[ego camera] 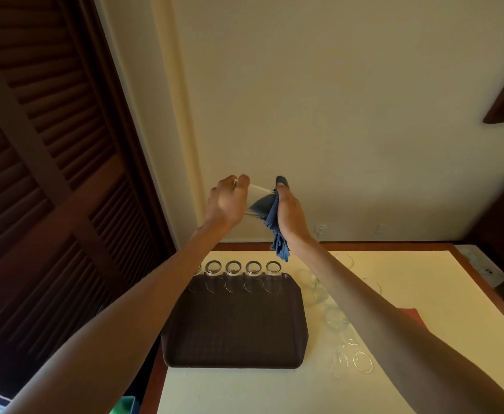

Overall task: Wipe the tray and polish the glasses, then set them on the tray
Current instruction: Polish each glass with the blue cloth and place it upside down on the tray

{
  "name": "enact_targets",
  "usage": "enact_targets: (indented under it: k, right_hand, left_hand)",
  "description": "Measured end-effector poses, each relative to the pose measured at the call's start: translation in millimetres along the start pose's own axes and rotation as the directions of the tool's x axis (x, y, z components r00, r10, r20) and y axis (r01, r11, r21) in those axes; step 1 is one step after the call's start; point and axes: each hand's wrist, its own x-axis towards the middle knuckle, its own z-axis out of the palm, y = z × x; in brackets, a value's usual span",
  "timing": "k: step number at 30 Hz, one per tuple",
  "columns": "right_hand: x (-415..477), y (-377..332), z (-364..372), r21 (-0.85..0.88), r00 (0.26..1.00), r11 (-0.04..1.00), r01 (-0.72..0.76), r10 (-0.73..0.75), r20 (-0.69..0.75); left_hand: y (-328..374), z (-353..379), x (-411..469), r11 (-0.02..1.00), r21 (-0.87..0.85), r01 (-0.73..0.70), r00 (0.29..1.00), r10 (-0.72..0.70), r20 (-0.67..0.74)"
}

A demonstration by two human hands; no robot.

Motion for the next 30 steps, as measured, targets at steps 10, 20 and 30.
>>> enact_targets:
  k: [10, 20, 30]
  right_hand:
    - [3.9, -11.8, -7.8, -0.080, 0.994, 0.995, -0.063, 0.070, 0.084]
    - [4.1, -29.3, -16.0, -0.020, 0.934, 0.953, -0.302, 0.300, 0.196]
    - [-1.8, -21.1, -16.9, -0.009, 0.980, 0.987, -0.159, 0.159, 0.117]
  left_hand:
    - [-0.6, -1.3, -10.1, 0.957, 0.013, -0.289, 0.944, 0.287, -0.163]
    - [-1.7, -7.9, -8.3, 0.811, 0.200, -0.549, 0.790, 0.582, -0.193]
    - [9.2, -2.6, -11.5, 0.861, 0.116, -0.496, 0.837, 0.509, -0.200]
